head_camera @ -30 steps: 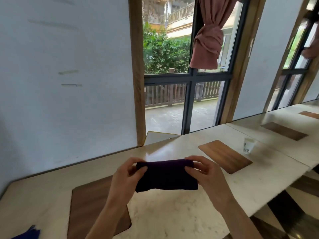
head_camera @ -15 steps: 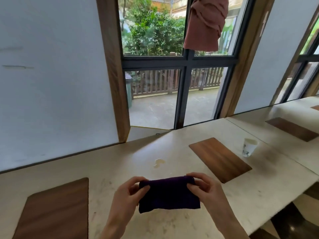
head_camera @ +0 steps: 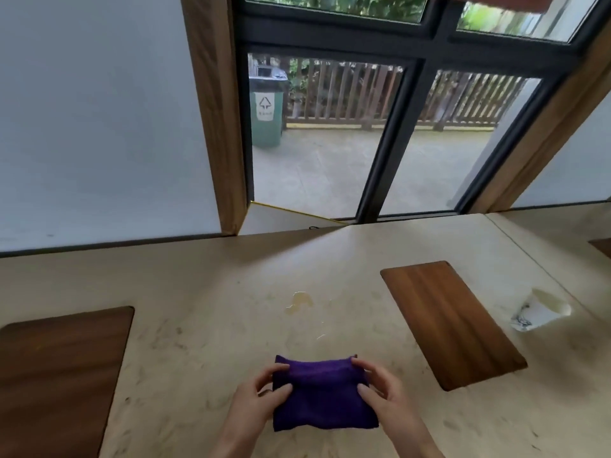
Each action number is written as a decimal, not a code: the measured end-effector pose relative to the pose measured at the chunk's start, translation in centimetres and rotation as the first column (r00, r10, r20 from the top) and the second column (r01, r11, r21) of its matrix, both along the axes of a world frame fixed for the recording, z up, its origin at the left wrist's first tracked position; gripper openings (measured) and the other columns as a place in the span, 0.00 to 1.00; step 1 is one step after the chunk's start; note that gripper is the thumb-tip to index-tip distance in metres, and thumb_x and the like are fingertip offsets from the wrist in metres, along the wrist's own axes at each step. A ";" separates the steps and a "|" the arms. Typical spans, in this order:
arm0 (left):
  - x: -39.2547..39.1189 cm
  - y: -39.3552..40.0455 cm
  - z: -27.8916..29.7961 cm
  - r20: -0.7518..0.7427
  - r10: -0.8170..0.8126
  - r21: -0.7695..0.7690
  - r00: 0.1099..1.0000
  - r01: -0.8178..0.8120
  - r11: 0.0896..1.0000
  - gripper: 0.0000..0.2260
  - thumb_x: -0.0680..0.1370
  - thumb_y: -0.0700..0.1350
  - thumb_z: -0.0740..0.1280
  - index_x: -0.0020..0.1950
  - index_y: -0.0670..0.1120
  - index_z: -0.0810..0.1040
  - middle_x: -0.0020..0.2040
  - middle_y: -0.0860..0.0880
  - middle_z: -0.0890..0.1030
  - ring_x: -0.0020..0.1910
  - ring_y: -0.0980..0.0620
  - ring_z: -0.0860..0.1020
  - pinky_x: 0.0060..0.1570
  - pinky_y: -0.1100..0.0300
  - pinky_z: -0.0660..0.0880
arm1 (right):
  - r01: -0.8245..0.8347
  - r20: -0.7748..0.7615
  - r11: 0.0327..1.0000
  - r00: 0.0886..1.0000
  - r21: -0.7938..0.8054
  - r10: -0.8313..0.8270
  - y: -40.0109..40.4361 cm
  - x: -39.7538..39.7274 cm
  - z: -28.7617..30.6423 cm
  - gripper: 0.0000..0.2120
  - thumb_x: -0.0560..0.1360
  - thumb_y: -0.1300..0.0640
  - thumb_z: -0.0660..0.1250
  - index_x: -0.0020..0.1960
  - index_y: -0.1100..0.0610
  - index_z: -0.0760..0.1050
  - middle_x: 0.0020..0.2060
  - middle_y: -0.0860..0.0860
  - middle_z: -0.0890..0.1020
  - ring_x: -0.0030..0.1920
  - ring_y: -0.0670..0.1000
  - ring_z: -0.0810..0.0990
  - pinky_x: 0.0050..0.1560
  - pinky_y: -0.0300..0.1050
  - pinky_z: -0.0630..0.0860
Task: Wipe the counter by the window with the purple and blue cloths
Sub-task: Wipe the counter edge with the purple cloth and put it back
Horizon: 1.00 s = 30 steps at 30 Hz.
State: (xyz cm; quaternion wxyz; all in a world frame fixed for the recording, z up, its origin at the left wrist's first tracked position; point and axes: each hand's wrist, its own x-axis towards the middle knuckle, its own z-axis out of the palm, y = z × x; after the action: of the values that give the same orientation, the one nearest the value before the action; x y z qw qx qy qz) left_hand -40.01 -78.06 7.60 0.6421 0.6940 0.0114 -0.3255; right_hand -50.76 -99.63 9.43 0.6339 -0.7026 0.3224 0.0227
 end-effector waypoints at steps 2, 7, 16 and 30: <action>0.6 -1.7 -1.8 -0.049 0.012 -0.004 0.999 -0.013 1.000 0.16 0.69 0.36 0.73 0.55 0.48 0.83 0.51 0.48 0.84 0.38 0.61 0.84 0.35 0.70 0.78 | -0.041 -0.061 0.999 0.997 0.005 0.041 -1.5 1.7 -2.1 0.21 0.81 0.73 0.60 0.62 0.51 0.78 0.65 0.51 0.79 0.69 0.52 0.75 0.76 0.54 0.69; 2.8 -6.2 -6.2 -0.049 0.038 0.047 0.998 -0.036 0.998 0.26 0.74 0.34 0.68 0.68 0.56 0.76 0.61 0.55 0.80 0.50 0.52 0.84 0.44 0.58 0.83 | -0.074 -0.114 0.997 0.991 -0.003 0.074 -4.6 6.1 -6.7 0.23 0.85 0.67 0.54 0.66 0.42 0.74 0.65 0.40 0.75 0.68 0.45 0.73 0.74 0.50 0.71; 4.2 -10.1 -13.7 0.167 -0.429 0.753 0.888 0.166 0.637 0.35 0.80 0.48 0.63 0.81 0.51 0.46 0.63 0.47 0.59 0.57 0.50 0.73 0.55 0.61 0.71 | -0.574 -0.488 0.609 0.810 -0.547 0.325 -8.2 9.1 -15.2 0.27 0.83 0.54 0.59 0.80 0.43 0.55 0.72 0.51 0.53 0.57 0.44 0.74 0.52 0.37 0.80; 11.3 0.7 -17.5 0.348 -0.446 0.912 0.825 -0.188 0.364 0.26 0.81 0.62 0.46 0.79 0.62 0.59 0.82 0.52 0.61 0.81 0.44 0.56 0.77 0.35 0.51 | -0.625 -0.522 0.134 0.735 -0.769 0.433 -0.1 9.4 -19.6 0.27 0.79 0.35 0.54 0.77 0.37 0.65 0.78 0.49 0.69 0.78 0.61 0.66 0.67 0.84 0.61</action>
State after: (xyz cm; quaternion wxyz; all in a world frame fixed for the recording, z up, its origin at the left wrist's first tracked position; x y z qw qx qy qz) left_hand -28.72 -77.38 -9.92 0.0872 0.9897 -0.0497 -0.1024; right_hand -41.38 -99.71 -10.14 0.0480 -0.9894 0.0601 0.1229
